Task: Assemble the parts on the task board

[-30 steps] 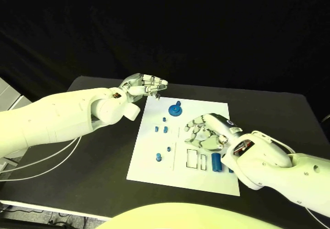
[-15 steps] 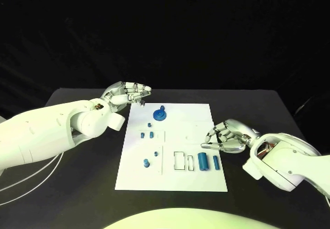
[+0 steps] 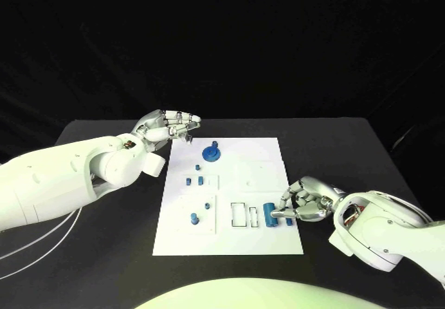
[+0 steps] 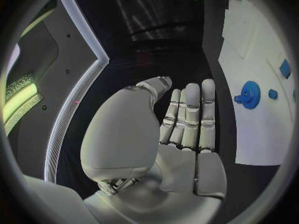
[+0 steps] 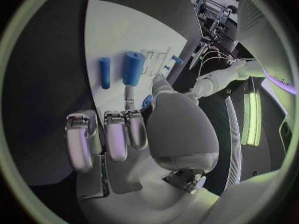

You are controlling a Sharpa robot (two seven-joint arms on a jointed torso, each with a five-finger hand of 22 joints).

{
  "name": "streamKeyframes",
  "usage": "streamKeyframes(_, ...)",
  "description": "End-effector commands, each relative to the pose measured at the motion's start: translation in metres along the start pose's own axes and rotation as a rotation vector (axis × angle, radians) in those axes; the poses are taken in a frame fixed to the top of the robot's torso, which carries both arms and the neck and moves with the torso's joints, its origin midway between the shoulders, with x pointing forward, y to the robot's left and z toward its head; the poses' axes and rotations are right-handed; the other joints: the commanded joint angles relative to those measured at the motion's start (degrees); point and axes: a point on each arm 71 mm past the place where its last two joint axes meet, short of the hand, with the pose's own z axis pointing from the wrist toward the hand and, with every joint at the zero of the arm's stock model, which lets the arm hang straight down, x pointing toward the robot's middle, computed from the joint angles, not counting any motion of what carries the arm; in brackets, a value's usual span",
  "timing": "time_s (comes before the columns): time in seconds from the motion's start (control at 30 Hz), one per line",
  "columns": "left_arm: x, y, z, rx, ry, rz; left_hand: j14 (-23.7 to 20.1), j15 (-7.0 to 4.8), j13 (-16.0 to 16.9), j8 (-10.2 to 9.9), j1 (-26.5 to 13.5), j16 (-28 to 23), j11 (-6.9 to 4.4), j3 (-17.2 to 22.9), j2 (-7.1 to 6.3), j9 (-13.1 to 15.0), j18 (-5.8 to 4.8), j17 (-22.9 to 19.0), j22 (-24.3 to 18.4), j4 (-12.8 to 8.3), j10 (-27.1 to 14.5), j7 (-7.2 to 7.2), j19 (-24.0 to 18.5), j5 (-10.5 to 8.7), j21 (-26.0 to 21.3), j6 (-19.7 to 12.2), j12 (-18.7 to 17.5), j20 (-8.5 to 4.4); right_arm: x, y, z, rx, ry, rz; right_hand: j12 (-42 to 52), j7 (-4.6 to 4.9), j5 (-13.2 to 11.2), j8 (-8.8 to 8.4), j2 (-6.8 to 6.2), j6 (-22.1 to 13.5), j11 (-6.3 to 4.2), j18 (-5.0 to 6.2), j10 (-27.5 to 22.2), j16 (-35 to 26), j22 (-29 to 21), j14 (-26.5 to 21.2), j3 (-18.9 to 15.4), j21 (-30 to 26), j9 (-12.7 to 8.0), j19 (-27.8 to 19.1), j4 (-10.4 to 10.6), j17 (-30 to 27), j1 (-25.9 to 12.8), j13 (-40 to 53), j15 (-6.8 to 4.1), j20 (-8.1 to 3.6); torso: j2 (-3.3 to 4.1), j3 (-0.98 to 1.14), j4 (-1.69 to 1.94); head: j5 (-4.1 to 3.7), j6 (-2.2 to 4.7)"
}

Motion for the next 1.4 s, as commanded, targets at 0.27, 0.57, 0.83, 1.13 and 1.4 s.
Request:
streamKeyframes(0.27,0.002,-0.001,0.0,0.006,0.012,-0.014,0.01,-0.14,-0.05,0.42,-0.66,-0.23,-0.02,-0.32,-0.19,0.06,0.34,-0.08,-0.13,0.23,0.2,-0.25,0.05,0.02,-0.28,-0.36,0.37,0.06,0.008,0.003,0.008,0.033,-0.03,-0.105,0.11,-0.38,0.03,0.48,0.02,0.15,-0.09,-0.8,2.22,0.31,15.05,4.73,-0.81,0.2,-0.06,6.07,0.0,8.45,-0.89,9.85,-0.51,-0.19,-0.04,-0.11,0.06,0.18,-0.25)
streamKeyframes(0.57,0.002,0.0,-0.001,-0.001,0.018,-0.016,0.02,-0.13,-0.07,0.45,-0.8,-0.2,-0.01,-0.35,-0.16,0.07,0.34,-0.08,-0.17,0.32,0.14,-0.24,0.05,0.02,-0.34,-0.37,0.37,0.07,0.024,0.003,0.018,0.058,0.022,-0.16,-0.08,-0.45,0.08,0.72,0.24,0.26,-0.15,-0.8,2.13,0.36,15.05,4.73,-2.18,0.2,-0.16,6.07,0.06,8.61,-2.65,9.8,-0.55,-0.21,-0.01,-0.09,0.06,0.49,-0.54)
streamKeyframes(0.83,0.001,0.0,-0.002,-0.007,0.021,-0.017,0.02,-0.13,-0.1,0.47,-0.9,-0.18,-0.01,-0.37,-0.12,0.08,0.34,-0.07,-0.21,0.39,0.08,-0.24,0.05,0.03,-0.4,-0.37,0.37,0.08,0.035,0.002,0.022,0.092,0.069,-0.209,-0.25,-0.63,0.13,1.19,0.31,0.82,-0.28,-0.8,2.04,0.45,15.05,4.77,-2.73,0.2,-0.08,6.07,0.01,8.86,-3.31,9.72,-0.63,-0.25,-0.05,-0.09,0.02,0.73,-0.75)
streamKeyframes(1.13,0.001,0.0,-0.002,-0.01,0.023,-0.017,0.02,-0.12,-0.11,0.48,-0.92,-0.18,-0.01,-0.38,-0.12,0.08,0.34,-0.07,-0.22,0.4,0.05,-0.24,0.06,0.03,-0.42,-0.37,0.36,0.08,0.038,0.005,0.025,0.099,0.039,-0.22,-0.38,-1.36,0.05,2.71,2.55,2.12,-0.98,-0.8,2.24,0.65,15.05,4.87,1.69,0.2,-0.09,6.07,-0.39,9.53,3.58,9.93,-1.22,-0.76,-0.08,-0.1,0.02,0.79,-0.74)
streamKeyframes(1.4,0.0,0.001,-0.002,-0.012,0.018,-0.015,0.0,-0.12,-0.13,0.51,-0.91,-0.17,-0.01,-0.36,-0.09,0.09,0.35,-0.07,-0.24,0.39,-0.01,-0.26,0.06,0.04,-0.46,-0.36,0.35,0.07,0.032,0.01,0.021,0.067,-0.05,-0.091,0.58,-2.48,0.01,3.84,4.95,4.36,-1.92,-0.8,3.12,1.04,15.05,5.1,5.14,0.2,-0.33,6.07,-0.36,10.69,5.05,10.91,-1.97,-1.36,-0.1,-0.14,0.02,1.02,-0.55)
